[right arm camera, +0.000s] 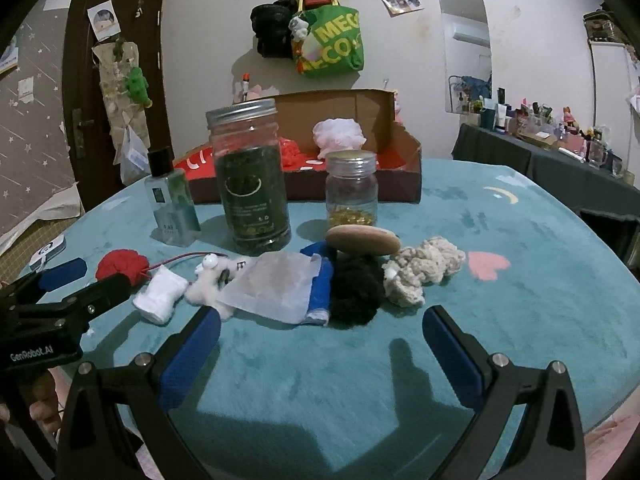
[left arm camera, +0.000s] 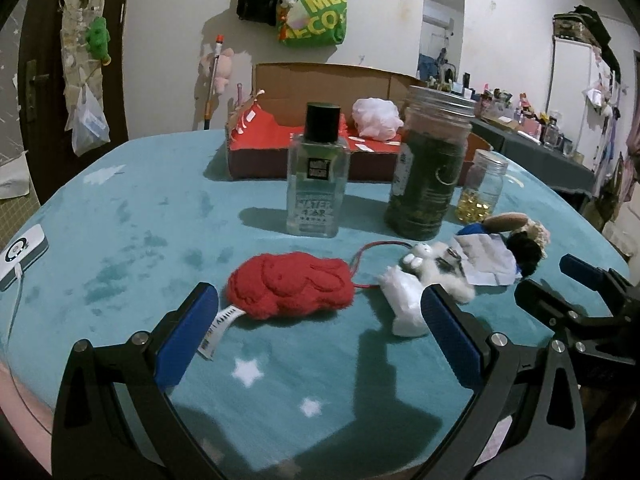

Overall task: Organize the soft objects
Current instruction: 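Grasp the white cloth with the right tool while the left tool approaches the red towel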

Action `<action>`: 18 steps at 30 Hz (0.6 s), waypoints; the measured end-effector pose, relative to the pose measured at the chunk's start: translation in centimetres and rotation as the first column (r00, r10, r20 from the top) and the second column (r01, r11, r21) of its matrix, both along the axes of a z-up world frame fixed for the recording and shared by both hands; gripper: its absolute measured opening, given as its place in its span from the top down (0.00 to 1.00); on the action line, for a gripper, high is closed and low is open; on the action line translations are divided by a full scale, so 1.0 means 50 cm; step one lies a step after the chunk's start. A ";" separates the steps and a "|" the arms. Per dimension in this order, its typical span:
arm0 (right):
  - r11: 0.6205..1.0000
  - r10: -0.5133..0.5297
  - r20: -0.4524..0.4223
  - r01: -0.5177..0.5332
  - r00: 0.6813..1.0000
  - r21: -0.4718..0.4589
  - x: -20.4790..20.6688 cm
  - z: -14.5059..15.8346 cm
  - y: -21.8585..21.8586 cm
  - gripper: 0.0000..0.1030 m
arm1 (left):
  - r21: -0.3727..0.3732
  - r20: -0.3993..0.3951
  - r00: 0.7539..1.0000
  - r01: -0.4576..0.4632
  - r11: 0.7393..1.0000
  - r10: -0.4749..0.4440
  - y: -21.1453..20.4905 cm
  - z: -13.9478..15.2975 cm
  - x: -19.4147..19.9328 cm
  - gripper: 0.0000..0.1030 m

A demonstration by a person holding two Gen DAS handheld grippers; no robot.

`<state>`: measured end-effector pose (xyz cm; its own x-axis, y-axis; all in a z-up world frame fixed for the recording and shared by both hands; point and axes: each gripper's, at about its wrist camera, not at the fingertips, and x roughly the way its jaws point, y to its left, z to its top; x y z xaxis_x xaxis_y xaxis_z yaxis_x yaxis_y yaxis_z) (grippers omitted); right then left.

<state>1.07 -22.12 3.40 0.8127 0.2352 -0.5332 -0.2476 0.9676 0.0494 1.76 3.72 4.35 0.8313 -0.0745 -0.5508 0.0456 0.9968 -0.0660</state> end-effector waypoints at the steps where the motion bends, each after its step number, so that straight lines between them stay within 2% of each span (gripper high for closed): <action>1: 1.000 0.003 -0.003 -0.003 1.000 -0.002 0.004 0.001 0.003 0.00 | 0.001 -0.006 1.000 -0.002 1.000 0.002 0.004 0.000 0.005 0.00; 11: 0.998 0.056 -0.017 -0.056 0.998 -0.005 0.040 0.009 0.037 0.00 | 0.053 -0.065 0.998 0.000 0.999 0.004 0.030 -0.007 0.054 0.00; 18: 0.995 0.070 -0.003 -0.070 0.998 -0.071 0.058 0.008 0.065 0.03 | 0.068 -0.098 0.995 0.014 0.998 -0.007 0.042 -0.018 0.080 0.01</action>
<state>3.98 -18.85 3.82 0.7954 0.2534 -0.5506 -0.3149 0.9489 -0.0183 5.75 5.81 3.43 0.7725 -0.0417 -0.6337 0.0525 0.9986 -0.0018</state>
